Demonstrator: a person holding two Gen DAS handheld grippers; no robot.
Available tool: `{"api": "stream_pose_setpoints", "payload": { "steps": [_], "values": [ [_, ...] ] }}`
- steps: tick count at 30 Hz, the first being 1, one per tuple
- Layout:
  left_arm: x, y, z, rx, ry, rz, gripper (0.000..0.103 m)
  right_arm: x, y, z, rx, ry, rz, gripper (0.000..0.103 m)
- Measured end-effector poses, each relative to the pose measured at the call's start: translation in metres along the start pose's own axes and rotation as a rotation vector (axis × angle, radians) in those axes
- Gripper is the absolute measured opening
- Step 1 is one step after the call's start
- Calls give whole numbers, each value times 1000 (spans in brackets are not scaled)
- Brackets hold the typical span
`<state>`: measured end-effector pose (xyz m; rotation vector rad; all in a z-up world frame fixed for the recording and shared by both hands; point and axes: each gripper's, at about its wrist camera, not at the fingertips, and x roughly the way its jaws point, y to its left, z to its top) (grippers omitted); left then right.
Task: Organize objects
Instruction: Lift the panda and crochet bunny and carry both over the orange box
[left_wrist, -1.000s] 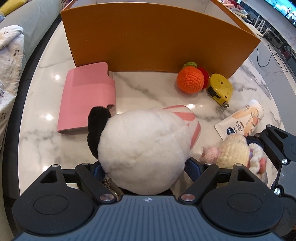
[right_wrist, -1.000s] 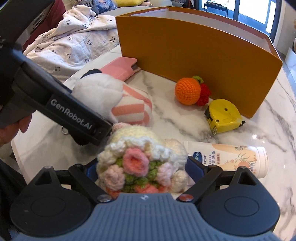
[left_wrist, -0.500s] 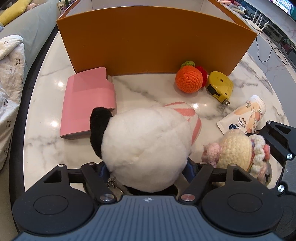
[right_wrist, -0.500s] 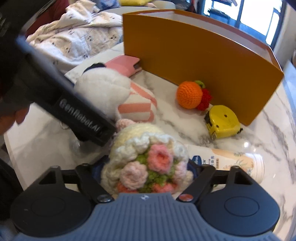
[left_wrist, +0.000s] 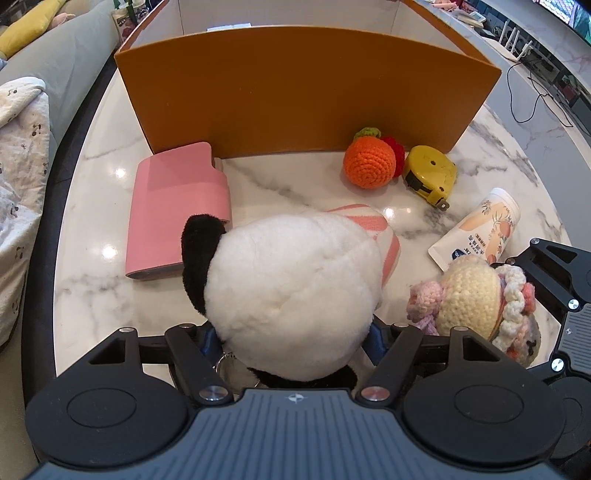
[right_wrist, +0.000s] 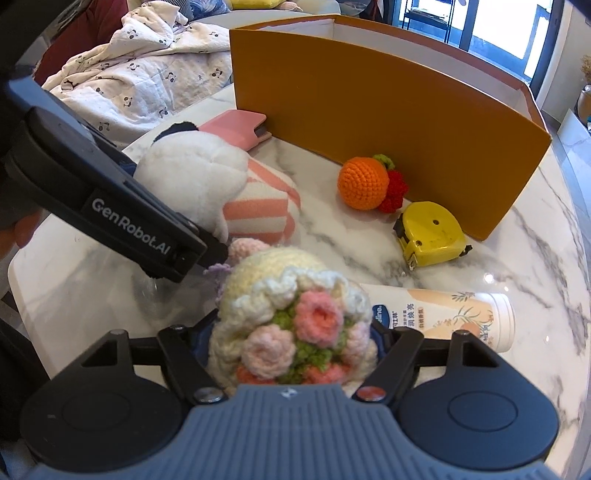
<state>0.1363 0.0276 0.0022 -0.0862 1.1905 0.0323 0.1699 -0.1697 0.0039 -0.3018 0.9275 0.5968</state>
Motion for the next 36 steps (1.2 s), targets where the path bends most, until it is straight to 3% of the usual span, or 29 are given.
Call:
{"api": "stream_pose_setpoints", "payload": {
  "steps": [9, 19, 36],
  "values": [
    [-11, 2, 2, -7, -24, 2, 82, -7, -7, 1, 27, -13, -6, 76],
    [-47, 9, 14, -42, -139, -17, 83, -35, -18, 10, 68, -81, -3, 76],
    [-95, 9, 55, -89, -387, -40, 83, -118, -67, 47, 239, -352, -50, 77]
  ]
}}
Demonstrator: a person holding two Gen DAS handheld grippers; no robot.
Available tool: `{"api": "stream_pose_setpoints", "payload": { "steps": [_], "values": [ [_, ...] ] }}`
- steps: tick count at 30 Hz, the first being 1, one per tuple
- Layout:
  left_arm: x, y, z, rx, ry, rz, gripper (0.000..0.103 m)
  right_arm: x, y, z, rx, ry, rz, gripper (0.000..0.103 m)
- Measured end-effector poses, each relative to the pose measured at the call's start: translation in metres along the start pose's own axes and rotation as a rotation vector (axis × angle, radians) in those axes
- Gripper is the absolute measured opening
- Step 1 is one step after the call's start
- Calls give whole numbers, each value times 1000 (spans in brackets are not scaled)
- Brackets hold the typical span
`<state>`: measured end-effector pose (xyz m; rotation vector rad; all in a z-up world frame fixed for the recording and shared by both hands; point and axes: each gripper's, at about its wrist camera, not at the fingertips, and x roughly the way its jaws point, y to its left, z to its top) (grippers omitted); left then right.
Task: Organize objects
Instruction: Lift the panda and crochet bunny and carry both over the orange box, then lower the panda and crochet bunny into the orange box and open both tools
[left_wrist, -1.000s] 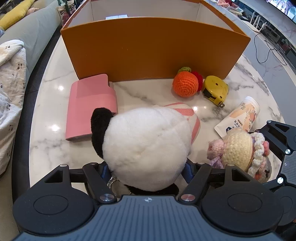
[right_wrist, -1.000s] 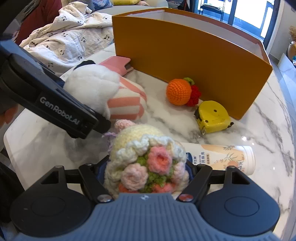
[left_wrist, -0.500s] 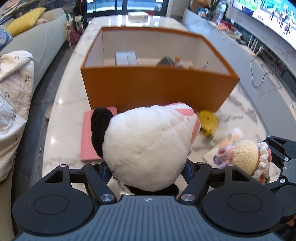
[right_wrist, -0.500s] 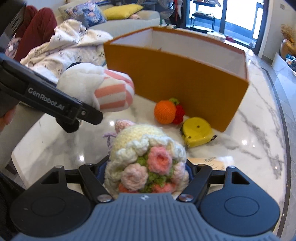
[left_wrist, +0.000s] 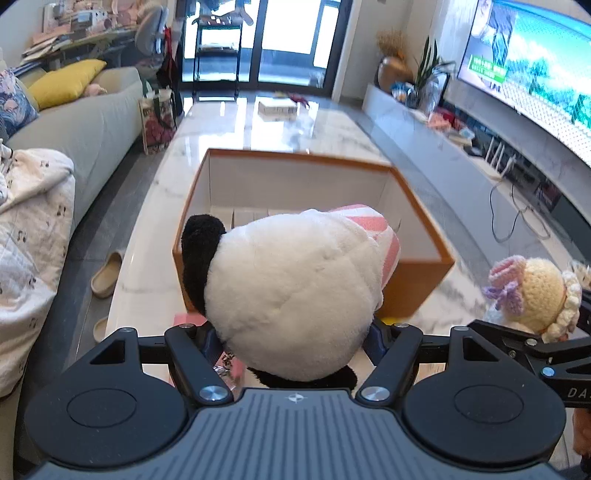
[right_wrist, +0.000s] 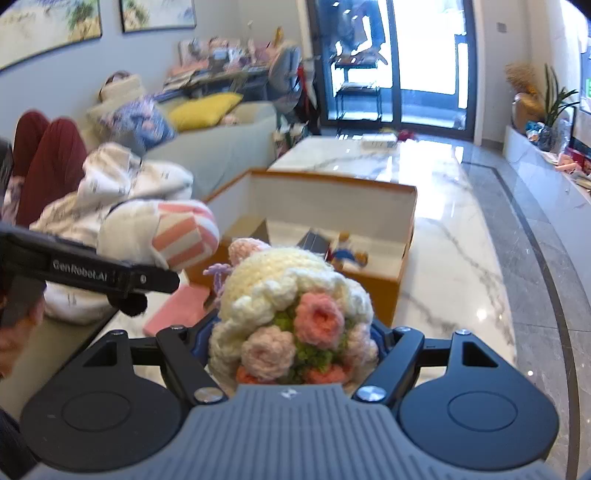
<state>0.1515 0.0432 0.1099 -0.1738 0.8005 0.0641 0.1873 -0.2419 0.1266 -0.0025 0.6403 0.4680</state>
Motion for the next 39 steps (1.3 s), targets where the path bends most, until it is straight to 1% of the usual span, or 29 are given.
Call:
{"api": "stream_pose_setpoints", "payload": {
  "steps": [6, 8, 12, 16, 19, 22, 28, 30, 32, 37, 39],
  "values": [
    [-3, 3, 26, -26, -79, -16, 83, -1, -1, 17, 28, -36, -22, 77],
    [-2, 4, 34, -30, -104, -12, 83, -1, 0, 28, 20, -49, -24, 77],
    [9, 5, 51, -12, -149, 21, 83, 2, 2, 57, 10, -87, -21, 77],
    [24, 9, 61, -27, -195, 73, 83, 14, 0, 88, -8, -131, -39, 77],
    [39, 15, 69, -58, -202, 112, 83, 31, -7, 107, 20, -149, -30, 77],
    [51, 17, 77, -77, -221, 120, 83, 54, -14, 120, 47, -148, -22, 77],
    [83, 11, 95, -75, -206, 145, 83, 102, -25, 132, 89, -120, -20, 77],
    [93, 10, 101, -88, -197, 135, 83, 116, -32, 130, 120, -99, -19, 77],
    [103, 7, 104, -75, -181, 127, 83, 131, -37, 128, 146, -79, -24, 77],
    [128, 5, 106, -46, -126, 151, 83, 162, -48, 119, 188, -26, -38, 77],
    [134, 7, 105, -47, -122, 150, 83, 172, -51, 116, 196, -7, -47, 77]
  ]
}}
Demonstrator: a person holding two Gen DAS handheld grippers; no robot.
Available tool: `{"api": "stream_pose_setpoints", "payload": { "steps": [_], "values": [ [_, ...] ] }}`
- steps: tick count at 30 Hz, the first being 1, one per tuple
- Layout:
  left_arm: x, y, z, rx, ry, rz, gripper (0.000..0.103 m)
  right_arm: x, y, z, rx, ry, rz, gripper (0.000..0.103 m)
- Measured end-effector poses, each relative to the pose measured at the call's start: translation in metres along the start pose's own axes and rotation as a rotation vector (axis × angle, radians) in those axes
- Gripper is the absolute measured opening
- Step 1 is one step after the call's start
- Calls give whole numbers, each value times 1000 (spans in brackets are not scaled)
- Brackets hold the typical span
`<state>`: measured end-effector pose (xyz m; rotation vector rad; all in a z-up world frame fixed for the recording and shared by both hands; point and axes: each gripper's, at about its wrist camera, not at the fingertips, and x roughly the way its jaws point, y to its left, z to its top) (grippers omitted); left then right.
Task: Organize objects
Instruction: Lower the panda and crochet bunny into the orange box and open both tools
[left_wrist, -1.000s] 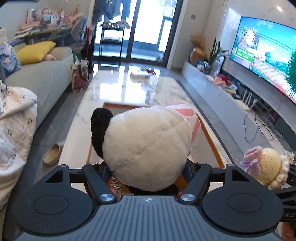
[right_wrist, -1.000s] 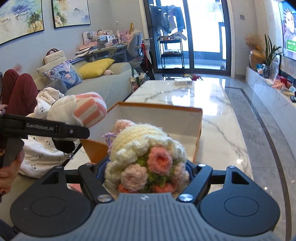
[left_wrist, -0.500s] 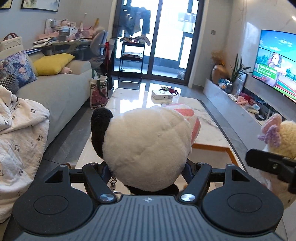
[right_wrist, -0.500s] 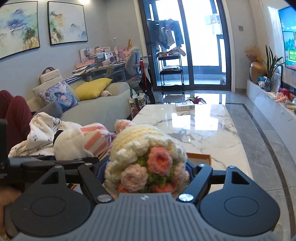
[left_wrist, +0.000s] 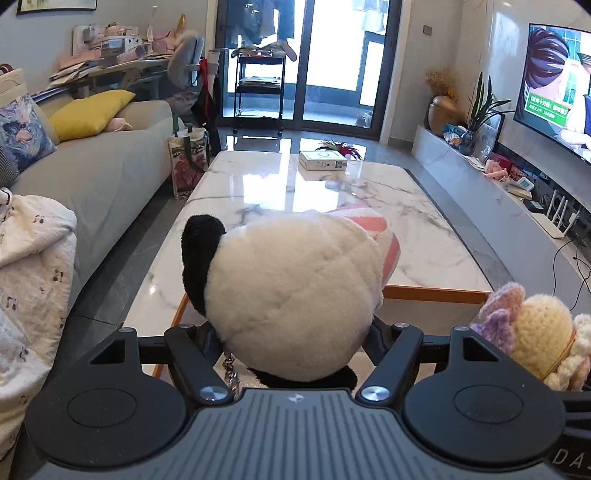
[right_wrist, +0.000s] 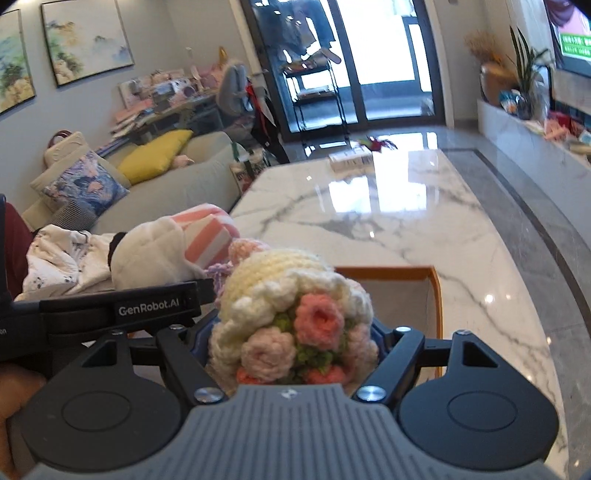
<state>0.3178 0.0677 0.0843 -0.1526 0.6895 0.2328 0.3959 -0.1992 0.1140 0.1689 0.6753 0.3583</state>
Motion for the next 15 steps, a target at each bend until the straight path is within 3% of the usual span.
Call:
{"api": "stream_pose_setpoints", "payload": {
  "steps": [6, 15],
  "values": [
    [20, 10, -5, -15, 71, 25, 83, 23, -5, -6, 19, 44, -22, 77],
    [26, 15, -6, -10, 118, 37, 83, 46, -4, -18, 11, 108, -72, 77]
  ]
}}
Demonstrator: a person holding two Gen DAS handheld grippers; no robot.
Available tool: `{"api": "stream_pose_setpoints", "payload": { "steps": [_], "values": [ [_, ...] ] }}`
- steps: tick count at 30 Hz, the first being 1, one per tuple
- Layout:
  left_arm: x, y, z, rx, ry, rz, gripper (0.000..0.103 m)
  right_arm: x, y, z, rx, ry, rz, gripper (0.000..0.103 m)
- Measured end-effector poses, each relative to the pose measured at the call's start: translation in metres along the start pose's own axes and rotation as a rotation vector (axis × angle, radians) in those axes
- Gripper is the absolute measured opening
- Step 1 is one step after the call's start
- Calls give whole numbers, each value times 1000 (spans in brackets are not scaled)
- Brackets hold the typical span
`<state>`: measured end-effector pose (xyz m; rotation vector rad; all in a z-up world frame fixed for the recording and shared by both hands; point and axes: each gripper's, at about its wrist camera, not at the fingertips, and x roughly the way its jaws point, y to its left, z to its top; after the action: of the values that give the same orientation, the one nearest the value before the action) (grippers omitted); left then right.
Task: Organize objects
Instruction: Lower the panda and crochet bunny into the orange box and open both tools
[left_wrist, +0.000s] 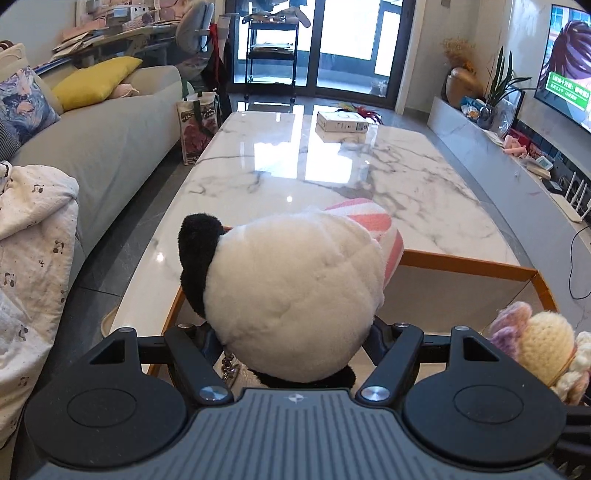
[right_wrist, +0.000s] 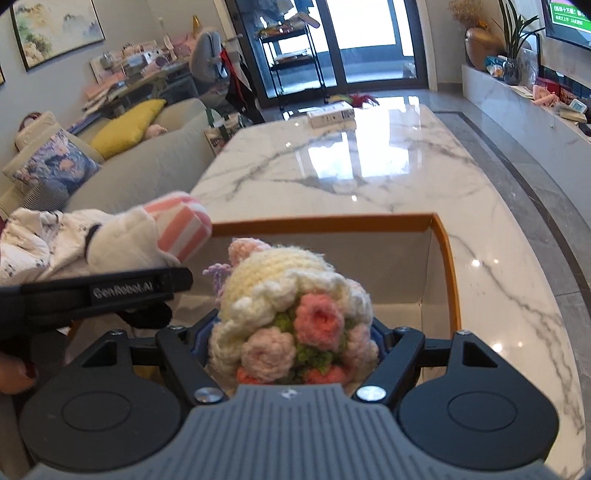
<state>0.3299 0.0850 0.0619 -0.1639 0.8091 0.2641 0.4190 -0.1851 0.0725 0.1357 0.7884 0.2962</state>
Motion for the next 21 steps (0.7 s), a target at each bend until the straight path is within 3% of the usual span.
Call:
{"api": "stream_pose_setpoints", "payload": {
  "steps": [9, 12, 21],
  "values": [
    [11, -4, 0, 10, 78, 32, 83, 9, 4, -6, -4, 52, -24, 77],
    [14, -7, -2, 41, 92, 70, 83, 10, 5, -7, -7, 67, -30, 78],
    [17, -14, -4, 96, 125, 89, 83, 8, 11, -10, -43, 93, -66, 78]
  ]
}}
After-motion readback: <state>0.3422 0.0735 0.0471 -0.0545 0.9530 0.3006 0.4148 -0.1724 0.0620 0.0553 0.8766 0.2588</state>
